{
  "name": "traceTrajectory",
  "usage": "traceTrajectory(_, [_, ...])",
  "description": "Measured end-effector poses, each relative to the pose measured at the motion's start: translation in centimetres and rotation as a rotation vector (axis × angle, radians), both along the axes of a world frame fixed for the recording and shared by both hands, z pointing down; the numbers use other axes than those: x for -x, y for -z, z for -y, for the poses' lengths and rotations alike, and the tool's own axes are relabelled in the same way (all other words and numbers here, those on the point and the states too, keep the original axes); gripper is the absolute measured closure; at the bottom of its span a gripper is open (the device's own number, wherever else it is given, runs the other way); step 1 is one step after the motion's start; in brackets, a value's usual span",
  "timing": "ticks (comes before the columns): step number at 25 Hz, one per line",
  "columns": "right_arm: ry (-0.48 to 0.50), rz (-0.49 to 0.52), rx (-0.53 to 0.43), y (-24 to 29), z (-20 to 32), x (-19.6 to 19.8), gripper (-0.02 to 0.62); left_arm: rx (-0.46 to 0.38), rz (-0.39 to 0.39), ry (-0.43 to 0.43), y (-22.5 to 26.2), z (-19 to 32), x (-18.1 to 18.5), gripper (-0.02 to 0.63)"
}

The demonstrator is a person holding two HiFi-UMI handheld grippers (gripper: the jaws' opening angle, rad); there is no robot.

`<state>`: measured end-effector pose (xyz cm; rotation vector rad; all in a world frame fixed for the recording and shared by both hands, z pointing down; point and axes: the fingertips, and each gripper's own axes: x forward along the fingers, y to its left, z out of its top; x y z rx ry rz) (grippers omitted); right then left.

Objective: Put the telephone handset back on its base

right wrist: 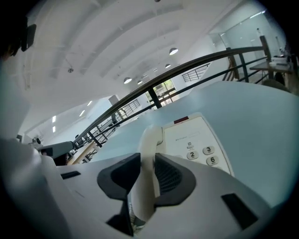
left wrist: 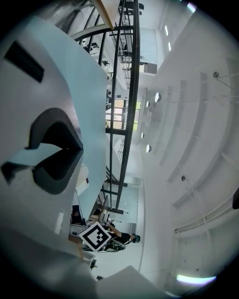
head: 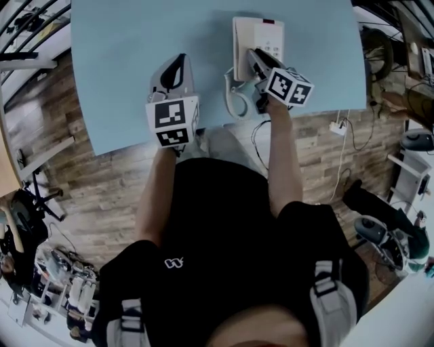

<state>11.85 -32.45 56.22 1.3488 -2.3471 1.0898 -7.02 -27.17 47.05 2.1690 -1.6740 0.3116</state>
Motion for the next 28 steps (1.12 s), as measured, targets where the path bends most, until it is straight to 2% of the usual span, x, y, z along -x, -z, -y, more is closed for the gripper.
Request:
traceTrajectory(2, [-0.051,-0.037,-0.013,0.1,-0.4,-0.6,0.575,-0.005,-0.002,-0.005,0.3,-0.1,-0.3,0.606])
traceTrajectory(3, [-0.069,-0.049,-0.014,0.0,-0.5,-0.8,0.588,-0.006,-0.002,-0.006,0.3,-0.2,-0.3,0.606])
traceTrajectory(8, [-0.102,-0.062,0.002,-0.6,-0.6,-0.9,0.589,-0.02,-0.005,-0.01,0.6,0.0,-0.5,0.606])
traceTrajectory(10, [-0.112,-0.079,-0.027,0.6,-0.4,-1.1,0.589,-0.043,-0.005,-0.014,1.4,0.6,-0.9,0.606])
traceTrajectory(12, [-0.132,-0.079,-0.106,3.0,0.0,-1.3,0.595,-0.079,-0.008,-0.02,2.7,1.4,-1.5,0.606])
traceTrajectory(16, [-0.127,-0.101,-0.354,11.3,0.7,-0.7,0.599,-0.171,-0.023,-0.034,6.4,3.2,-2.3,0.606])
traceTrajectory(20, [-0.094,-0.23,-0.579,19.0,0.3,-0.8,0.598,-0.254,-0.053,-0.043,10.2,4.6,-3.8,0.606])
traceTrajectory(23, [-0.101,-0.298,-0.676,22.7,-0.7,-1.8,0.599,-0.308,-0.052,-0.05,12.8,5.1,-5.4,0.606])
traceTrajectory(28, [-0.129,-0.3,-0.739,25.6,-2.0,-3.4,0.599,-0.368,-0.046,-0.075,15.3,4.7,-7.4,0.606])
